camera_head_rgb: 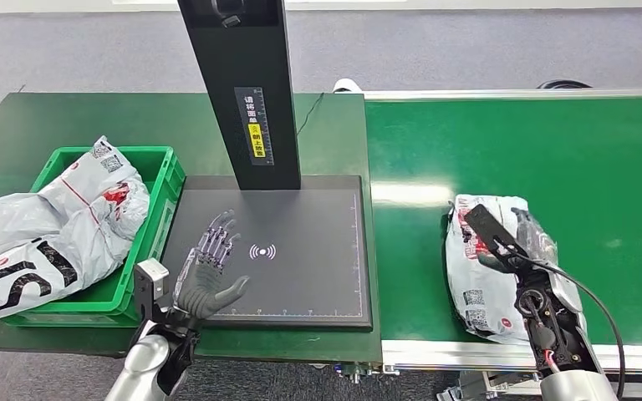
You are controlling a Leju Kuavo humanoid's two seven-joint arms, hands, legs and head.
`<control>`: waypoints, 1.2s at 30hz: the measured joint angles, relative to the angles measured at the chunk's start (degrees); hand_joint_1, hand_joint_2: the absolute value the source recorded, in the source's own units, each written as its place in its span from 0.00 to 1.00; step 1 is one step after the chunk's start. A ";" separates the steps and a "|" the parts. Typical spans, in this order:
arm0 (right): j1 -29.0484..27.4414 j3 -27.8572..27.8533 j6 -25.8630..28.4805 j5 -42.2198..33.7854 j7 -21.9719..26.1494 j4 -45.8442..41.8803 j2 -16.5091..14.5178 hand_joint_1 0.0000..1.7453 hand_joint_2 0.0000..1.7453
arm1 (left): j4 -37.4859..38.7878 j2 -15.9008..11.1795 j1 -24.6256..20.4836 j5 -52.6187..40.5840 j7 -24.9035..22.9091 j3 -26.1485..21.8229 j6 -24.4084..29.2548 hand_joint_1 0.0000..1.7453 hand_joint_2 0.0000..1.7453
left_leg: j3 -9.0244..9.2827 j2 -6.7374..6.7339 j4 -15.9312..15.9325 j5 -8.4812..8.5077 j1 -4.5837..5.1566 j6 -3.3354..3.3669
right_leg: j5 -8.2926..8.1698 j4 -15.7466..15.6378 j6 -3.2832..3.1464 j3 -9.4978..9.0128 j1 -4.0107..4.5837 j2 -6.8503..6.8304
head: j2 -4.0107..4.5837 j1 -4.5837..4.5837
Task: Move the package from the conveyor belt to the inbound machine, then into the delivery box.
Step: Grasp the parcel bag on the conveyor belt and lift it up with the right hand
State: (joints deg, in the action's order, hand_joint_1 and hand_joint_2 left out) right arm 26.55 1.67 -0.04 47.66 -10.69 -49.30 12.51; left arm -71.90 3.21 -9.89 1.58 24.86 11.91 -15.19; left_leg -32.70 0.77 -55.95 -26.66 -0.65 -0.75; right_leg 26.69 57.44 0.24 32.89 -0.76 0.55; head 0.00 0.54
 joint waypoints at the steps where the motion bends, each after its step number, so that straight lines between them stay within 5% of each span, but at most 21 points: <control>1: -0.40 -0.03 -0.95 1.44 -1.01 0.09 0.04 0.00 1.00 | 0.20 0.01 -0.30 -0.12 -0.01 0.01 0.15 0.00 1.00 | 0.00 0.01 0.00 0.00 0.00 0.00 | 0.00 0.00 0.00 0.00 0.00 0.00 | 0.00 0.01; 7: -3.02 -0.61 -5.96 8.00 -4.71 0.50 0.23 0.00 1.00 | 1.07 0.26 -1.60 -0.68 -0.86 0.17 0.44 0.00 1.00 | 0.00 0.00 0.00 -0.01 0.00 0.00 | 0.00 0.00 0.00 0.01 0.00 0.01 | 0.00 0.01; 19: -2.32 2.19 -17.69 5.77 7.22 3.80 -0.43 0.00 1.00 | 3.08 0.64 -4.02 -1.55 -1.12 0.71 1.61 0.00 1.00 | 0.07 -0.11 0.01 -0.01 -0.03 0.00 | 0.00 0.00 0.00 -0.04 0.03 0.11 | 0.00 0.01; 29: -1.94 4.72 -18.56 4.31 8.54 4.52 -0.27 0.00 1.00 | 3.67 0.64 -4.57 -1.36 -1.11 0.84 1.47 0.00 1.00 | 0.09 -0.14 0.00 -0.01 -0.03 0.00 | -0.01 0.00 0.00 -0.05 0.03 0.16 | 0.00 0.01; 30: -1.91 4.84 -18.61 4.28 8.56 4.57 -0.27 0.05 1.00 | 3.67 0.64 -4.58 -1.36 -1.10 0.85 1.47 0.00 1.00 | 0.10 -0.14 0.00 -0.01 -0.03 0.00 | -0.01 0.00 0.00 -0.05 0.03 0.16 | 0.00 0.01; 34: -1.80 5.61 -19.40 4.08 8.92 4.68 -0.14 0.99 1.00 | 3.74 0.64 -4.68 -1.21 -1.10 0.87 1.47 0.00 1.00 | 0.10 -0.14 0.00 -0.01 -0.03 0.00 | -0.01 0.00 0.00 -0.06 0.03 0.16 | 0.00 0.01; 36: -1.66 6.23 -19.79 3.51 9.51 4.75 -0.01 1.00 1.00 | 3.89 0.62 -4.74 -1.05 -1.10 0.90 1.47 0.00 1.00 | 0.10 -0.15 0.00 -0.01 -0.03 0.00 | -0.01 0.00 0.00 -0.06 0.03 0.16 | 0.00 0.01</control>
State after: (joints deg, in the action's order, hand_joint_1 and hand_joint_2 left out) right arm 24.90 7.91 -19.84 51.18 -1.19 -44.55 12.51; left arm -68.01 3.83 -14.63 0.53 23.75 12.80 -13.73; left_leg -32.60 0.62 -55.95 -26.66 -0.68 -0.75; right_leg 26.68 57.44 0.24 32.83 -0.74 0.71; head 0.00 0.54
